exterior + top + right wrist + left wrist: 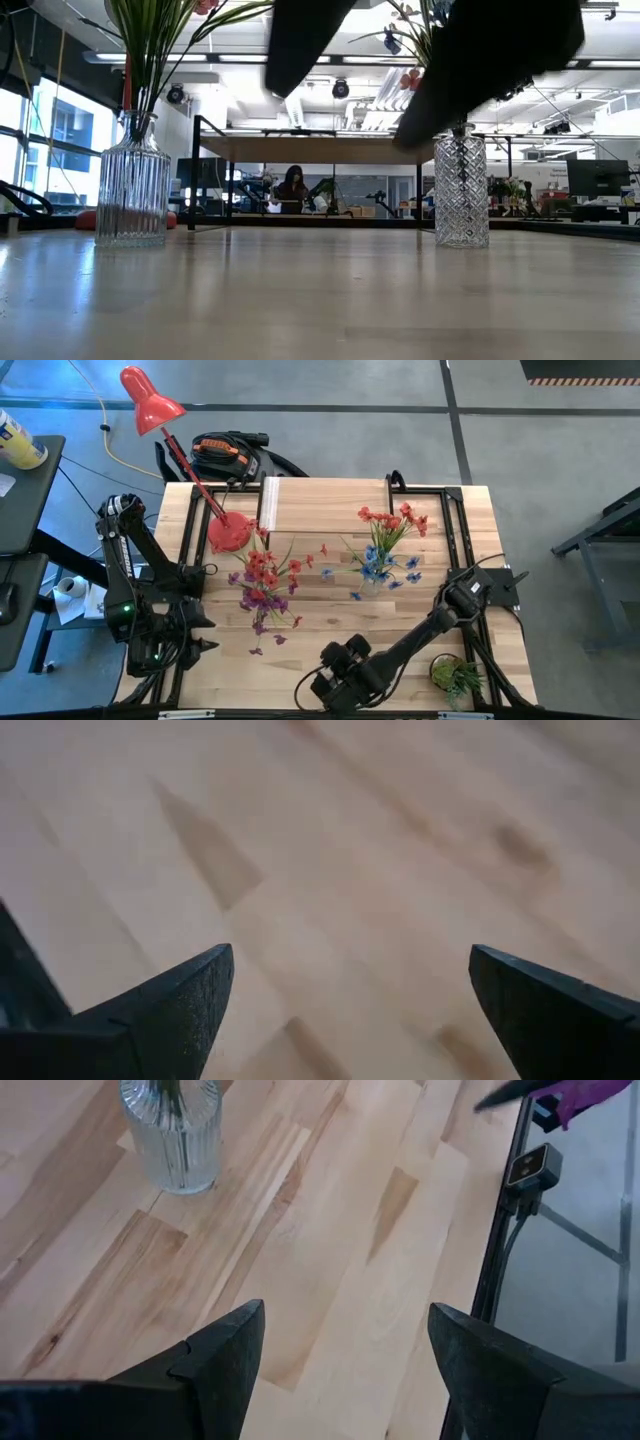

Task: Pick and place flowers into a vace then onto a shelf
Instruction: Put the right transparent flower vase containing the blue and orange flowers on the shelf

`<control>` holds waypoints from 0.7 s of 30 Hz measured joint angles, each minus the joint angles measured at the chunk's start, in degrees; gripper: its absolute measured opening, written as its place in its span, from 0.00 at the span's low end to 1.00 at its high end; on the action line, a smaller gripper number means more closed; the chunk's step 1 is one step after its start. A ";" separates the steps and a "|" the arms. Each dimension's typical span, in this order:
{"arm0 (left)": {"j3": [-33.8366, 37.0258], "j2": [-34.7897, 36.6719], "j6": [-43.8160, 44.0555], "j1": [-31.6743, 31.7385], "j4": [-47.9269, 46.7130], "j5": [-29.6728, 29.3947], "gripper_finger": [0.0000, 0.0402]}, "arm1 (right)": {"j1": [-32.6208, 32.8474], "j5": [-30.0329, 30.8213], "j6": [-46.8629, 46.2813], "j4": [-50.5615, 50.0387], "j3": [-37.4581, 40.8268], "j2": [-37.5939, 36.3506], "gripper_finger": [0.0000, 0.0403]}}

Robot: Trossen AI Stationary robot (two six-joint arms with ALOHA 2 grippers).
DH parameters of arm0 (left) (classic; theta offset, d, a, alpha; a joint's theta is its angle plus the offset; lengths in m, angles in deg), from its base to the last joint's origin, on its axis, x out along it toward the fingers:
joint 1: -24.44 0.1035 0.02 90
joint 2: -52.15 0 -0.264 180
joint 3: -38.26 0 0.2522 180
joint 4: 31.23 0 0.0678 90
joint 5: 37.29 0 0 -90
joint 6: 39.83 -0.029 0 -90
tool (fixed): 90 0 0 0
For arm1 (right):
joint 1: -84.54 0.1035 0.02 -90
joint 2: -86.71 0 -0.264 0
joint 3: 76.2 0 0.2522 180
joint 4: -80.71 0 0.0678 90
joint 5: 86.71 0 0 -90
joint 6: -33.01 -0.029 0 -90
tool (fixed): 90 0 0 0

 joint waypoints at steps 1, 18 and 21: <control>-0.01 0.00 0.00 0.00 0.14 0.06 0.79 | -0.05 -1.05 0.10 1.39 0.00 0.74 0.98; 0.02 0.00 -2.03 0.00 3.11 2.59 0.79 | 3.60 0.85 -5.55 19.84 -0.42 4.89 0.93; 0.00 0.00 -1.98 0.00 3.09 2.44 0.79 | 3.32 3.46 -4.40 19.29 -0.46 4.96 0.91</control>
